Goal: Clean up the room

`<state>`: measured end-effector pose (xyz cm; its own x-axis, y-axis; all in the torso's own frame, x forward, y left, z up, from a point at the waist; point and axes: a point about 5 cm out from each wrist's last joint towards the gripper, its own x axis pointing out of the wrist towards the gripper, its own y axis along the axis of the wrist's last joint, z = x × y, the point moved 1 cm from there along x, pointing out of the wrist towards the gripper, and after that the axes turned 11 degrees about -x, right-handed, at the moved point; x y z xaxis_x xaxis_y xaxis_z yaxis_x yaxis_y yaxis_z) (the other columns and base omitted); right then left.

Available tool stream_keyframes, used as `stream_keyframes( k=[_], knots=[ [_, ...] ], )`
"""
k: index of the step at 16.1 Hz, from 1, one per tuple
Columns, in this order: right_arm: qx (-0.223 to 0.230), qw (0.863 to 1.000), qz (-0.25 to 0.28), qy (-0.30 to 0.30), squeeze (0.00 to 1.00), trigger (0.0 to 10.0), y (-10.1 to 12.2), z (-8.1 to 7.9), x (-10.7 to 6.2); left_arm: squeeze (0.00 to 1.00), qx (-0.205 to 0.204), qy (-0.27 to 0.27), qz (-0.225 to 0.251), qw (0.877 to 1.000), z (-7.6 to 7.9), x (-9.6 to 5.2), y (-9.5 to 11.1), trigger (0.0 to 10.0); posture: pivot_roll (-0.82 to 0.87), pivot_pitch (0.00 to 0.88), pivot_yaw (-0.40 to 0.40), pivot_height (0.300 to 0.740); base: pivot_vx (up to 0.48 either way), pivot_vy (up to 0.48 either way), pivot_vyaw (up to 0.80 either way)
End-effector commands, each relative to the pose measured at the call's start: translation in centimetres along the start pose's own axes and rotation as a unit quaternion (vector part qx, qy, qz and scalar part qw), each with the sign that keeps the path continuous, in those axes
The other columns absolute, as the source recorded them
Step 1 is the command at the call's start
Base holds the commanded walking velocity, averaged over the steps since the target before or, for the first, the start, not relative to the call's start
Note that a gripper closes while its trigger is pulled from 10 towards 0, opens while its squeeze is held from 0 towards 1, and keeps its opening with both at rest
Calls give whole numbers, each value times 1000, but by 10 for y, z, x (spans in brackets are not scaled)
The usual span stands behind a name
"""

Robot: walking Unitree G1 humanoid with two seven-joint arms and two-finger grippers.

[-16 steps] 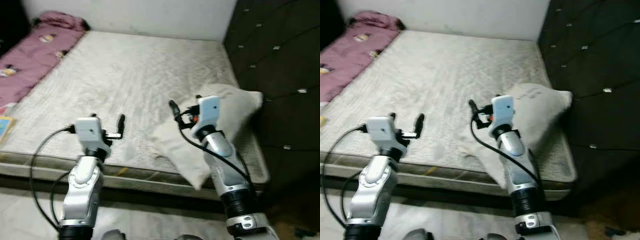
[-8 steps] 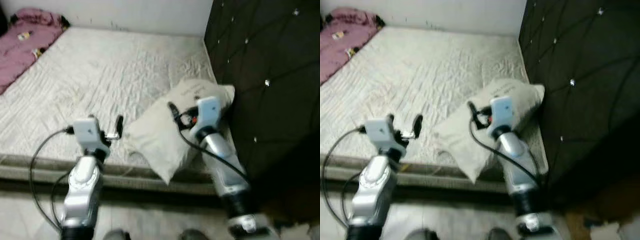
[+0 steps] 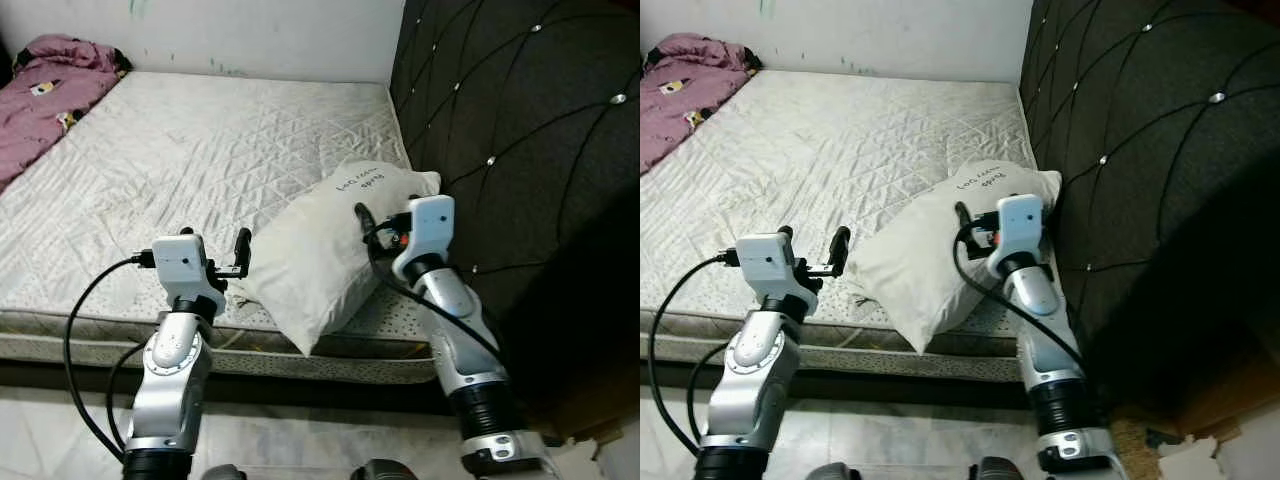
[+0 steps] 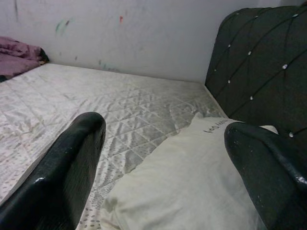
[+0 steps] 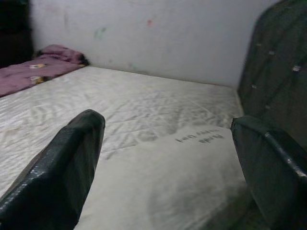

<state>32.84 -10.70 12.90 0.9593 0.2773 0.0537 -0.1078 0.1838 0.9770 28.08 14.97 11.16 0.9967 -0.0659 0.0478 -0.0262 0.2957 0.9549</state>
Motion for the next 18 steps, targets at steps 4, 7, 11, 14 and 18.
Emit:
stream_keyframes(
  k=[4,7,11,14,18],
  knots=[
    [-1,1000,-6,3,0,10000,-1,-3,2,0,-1,-17,6,1000,3,-2,3,10000,-82,0,-10,740,141,0,0],
    [-7,1000,-8,-5,0,10000,-1,0,3,0,-3,-20,6,1000,3,-3,3,10000,-82,0,-10,740,315,0,0],
    [-18,1000,-4,-11,0,10000,-2,2,4,0,-3,-24,5,1000,3,-3,3,10000,-77,0,-12,740,320,0,0],
    [-15,1000,-2,-3,0,10000,-1,1,4,0,-2,-26,5,1000,4,-4,3,10000,-77,0,-12,740,312,0,0],
    [-12,1000,6,5,0,10000,2,2,6,0,-3,-29,5,1000,4,-1,3,10000,-81,0,-16,740,320,0,0]
  ],
)
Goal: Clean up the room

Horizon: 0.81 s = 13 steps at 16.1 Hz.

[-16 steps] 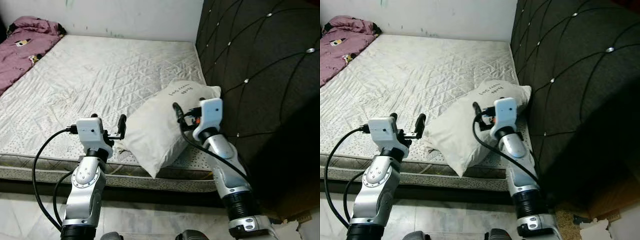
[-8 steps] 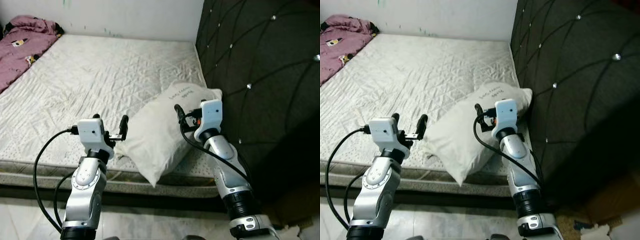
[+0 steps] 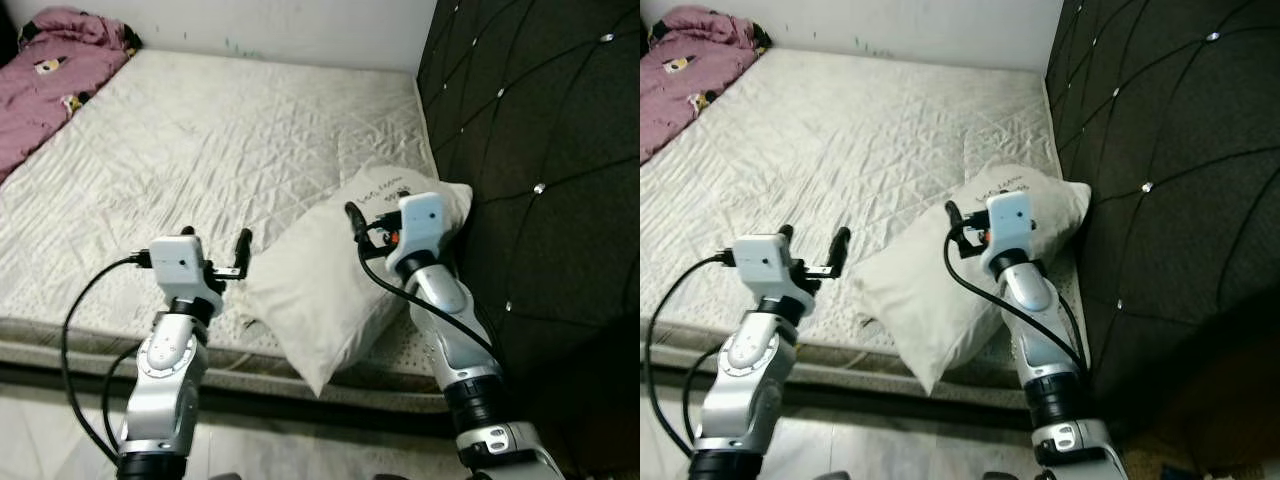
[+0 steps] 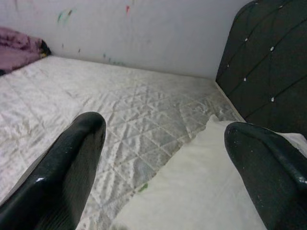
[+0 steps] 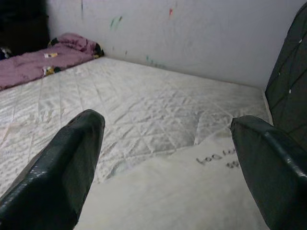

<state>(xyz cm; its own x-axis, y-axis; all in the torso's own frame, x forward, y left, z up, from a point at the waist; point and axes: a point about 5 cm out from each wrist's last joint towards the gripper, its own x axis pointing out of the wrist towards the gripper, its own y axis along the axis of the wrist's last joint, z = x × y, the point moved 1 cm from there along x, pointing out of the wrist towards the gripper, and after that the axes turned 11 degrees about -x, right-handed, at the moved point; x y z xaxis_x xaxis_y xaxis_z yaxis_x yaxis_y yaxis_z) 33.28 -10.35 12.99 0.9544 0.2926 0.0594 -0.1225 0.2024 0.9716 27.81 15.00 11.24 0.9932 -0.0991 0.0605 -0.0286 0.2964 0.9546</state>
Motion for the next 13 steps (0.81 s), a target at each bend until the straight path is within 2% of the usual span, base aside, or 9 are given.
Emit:
stream_keyframes(
  k=[1,10,13],
  knots=[
    [-2,1000,3,-5,0,10000,1,6,1,0,-3,-11,4,1000,4,2,2,10000,-81,0,-15,740,300,0,0],
    [-5,1000,2,-19,0,10000,-1,9,0,0,-5,-7,1,1000,4,3,1,10000,-84,0,-12,740,274,0,0],
    [-12,1000,-2,-17,0,10000,-2,9,-1,0,-7,-3,-3,1000,4,3,0,10000,-84,0,-12,740,0,0,0]
  ],
)
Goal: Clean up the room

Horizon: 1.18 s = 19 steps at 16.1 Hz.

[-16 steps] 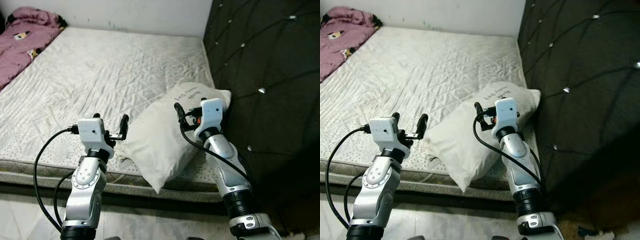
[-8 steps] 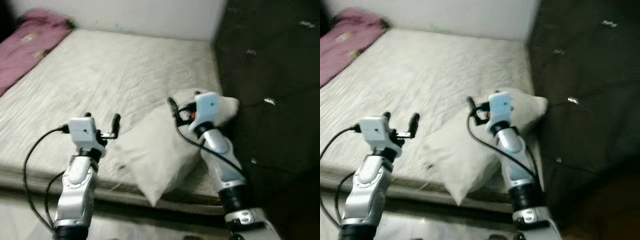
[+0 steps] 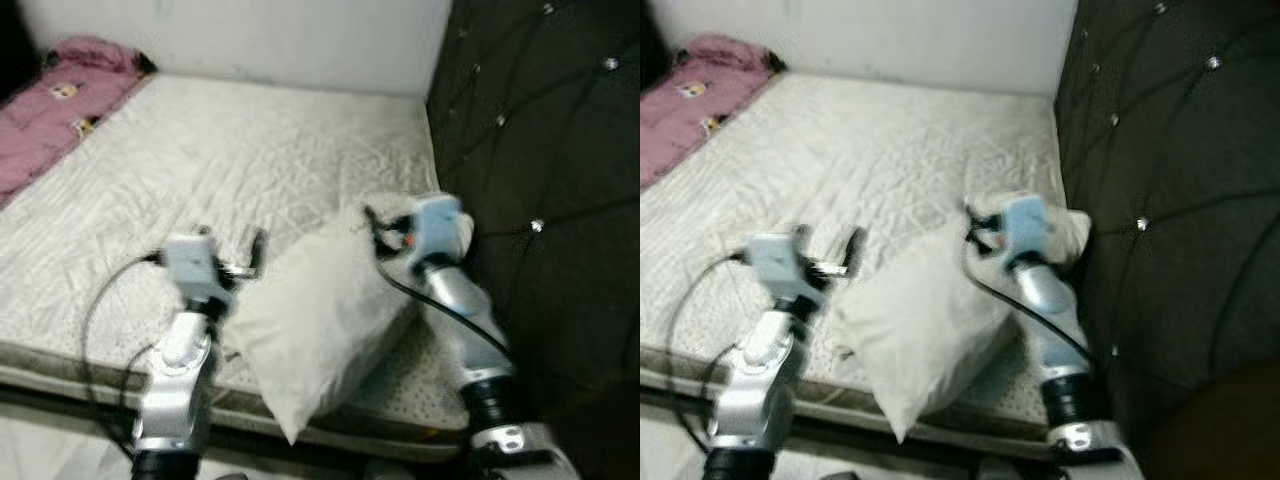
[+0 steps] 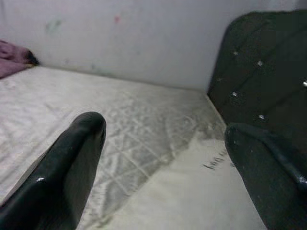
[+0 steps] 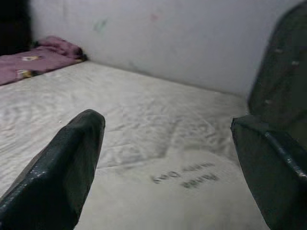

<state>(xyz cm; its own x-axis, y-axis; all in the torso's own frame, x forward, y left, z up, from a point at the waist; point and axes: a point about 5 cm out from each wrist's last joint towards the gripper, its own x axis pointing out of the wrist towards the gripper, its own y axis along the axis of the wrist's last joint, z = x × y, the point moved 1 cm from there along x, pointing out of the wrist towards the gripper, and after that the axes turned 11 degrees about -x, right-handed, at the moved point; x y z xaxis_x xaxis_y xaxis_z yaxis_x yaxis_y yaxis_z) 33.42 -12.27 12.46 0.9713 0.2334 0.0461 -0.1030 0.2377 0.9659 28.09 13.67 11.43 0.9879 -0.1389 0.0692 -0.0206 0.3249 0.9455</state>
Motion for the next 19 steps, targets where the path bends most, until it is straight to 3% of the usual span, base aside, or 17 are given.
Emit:
stream_keyframes(
  k=[1,4,7,11,16,19],
  knots=[
    [2,1000,13,12,0,10000,7,-9,3,0,8,17,-1,1000,-9,-2,2,10000,-84,0,-12,740,0,0,0],
    [18,1000,4,18,0,10000,5,-10,2,0,2,18,-3,1000,-8,-2,2,10000,-84,0,-14,740,0,105,-188],
    [23,1000,7,19,0,10000,5,-11,2,0,-5,20,-6,1000,-8,-2,1,10000,-85,0,-14,740,0,474,-748],
    [22,999,8,24,0,10000,6,-12,2,0,-3,20,-4,1000,-8,-2,1,10000,-84,0,-17,740,0,463,0],
    [20,999,5,36,0,10000,8,-15,5,0,15,60,-2,998,-14,2,5,10000,-59,0,-21,740,0,0,0],
    [22,999,2,43,0,10000,8,-20,5,0,28,46,9,999,-16,1,9,10000,-53,0,-11,740,0,0,0]
  ],
)
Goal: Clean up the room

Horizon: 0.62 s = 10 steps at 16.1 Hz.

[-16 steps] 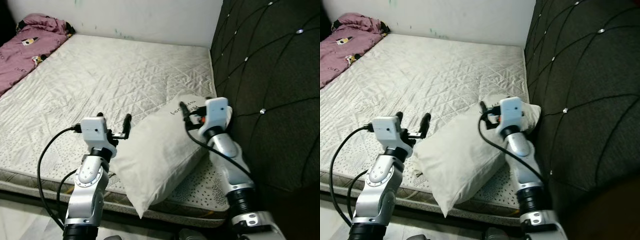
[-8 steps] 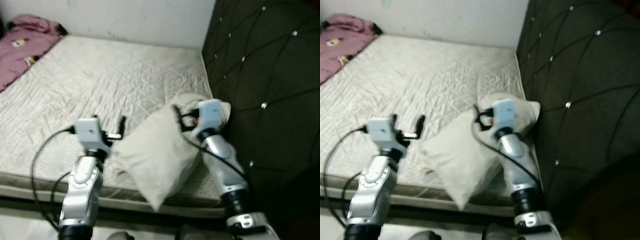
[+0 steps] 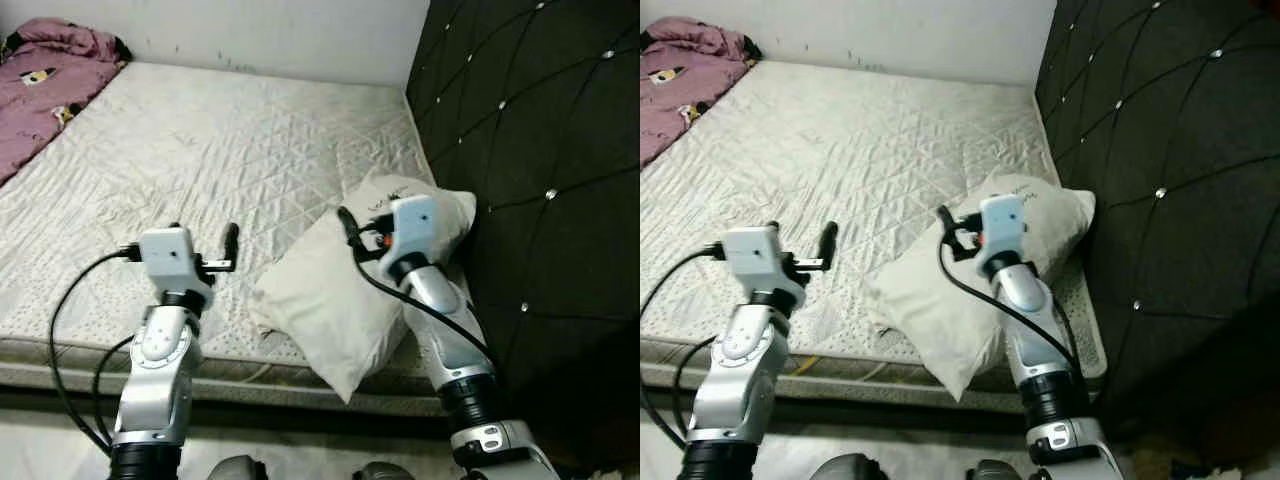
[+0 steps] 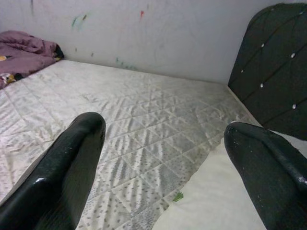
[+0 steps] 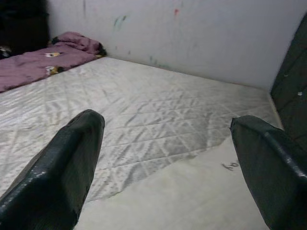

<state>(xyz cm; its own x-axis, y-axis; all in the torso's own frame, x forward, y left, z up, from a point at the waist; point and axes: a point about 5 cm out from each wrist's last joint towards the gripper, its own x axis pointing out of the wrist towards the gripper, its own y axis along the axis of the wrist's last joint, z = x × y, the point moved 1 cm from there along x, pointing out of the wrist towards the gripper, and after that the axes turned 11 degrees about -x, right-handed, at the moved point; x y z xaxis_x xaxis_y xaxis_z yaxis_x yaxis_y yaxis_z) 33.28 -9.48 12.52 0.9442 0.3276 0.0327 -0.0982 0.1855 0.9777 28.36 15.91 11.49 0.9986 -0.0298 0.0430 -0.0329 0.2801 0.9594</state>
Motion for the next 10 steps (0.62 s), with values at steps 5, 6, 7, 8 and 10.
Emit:
stream_keyframes(
  k=[5,6,7,8,10],
  knots=[
    [8,1000,-13,-6,0,10000,-8,1,-8,0,-8,-9,-13,1000,6,-1,-5,10000,-74,0,-2,740,0,0,0],
    [10,1000,-15,-9,0,10000,-9,2,-9,0,-11,-12,-16,1000,7,-1,-7,10000,-76,0,-2,740,0,0,0],
    [13,1000,-15,-11,0,10000,-9,3,-8,0,-16,-12,-18,1000,8,-1,-8,10000,-76,0,-2,740,0,0,0],
    [17,1000,-12,-13,0,10000,-9,3,-9,0,-15,-11,-18,1000,8,-1,-8,10000,-84,0,0,740,0,0,0],
    [22,1000,-10,-14,0,10000,-9,3,-10,0,-15,-6,-14,1000,7,-2,-8,10000,-84,0,-2,740,0,0,0]
  ],
)
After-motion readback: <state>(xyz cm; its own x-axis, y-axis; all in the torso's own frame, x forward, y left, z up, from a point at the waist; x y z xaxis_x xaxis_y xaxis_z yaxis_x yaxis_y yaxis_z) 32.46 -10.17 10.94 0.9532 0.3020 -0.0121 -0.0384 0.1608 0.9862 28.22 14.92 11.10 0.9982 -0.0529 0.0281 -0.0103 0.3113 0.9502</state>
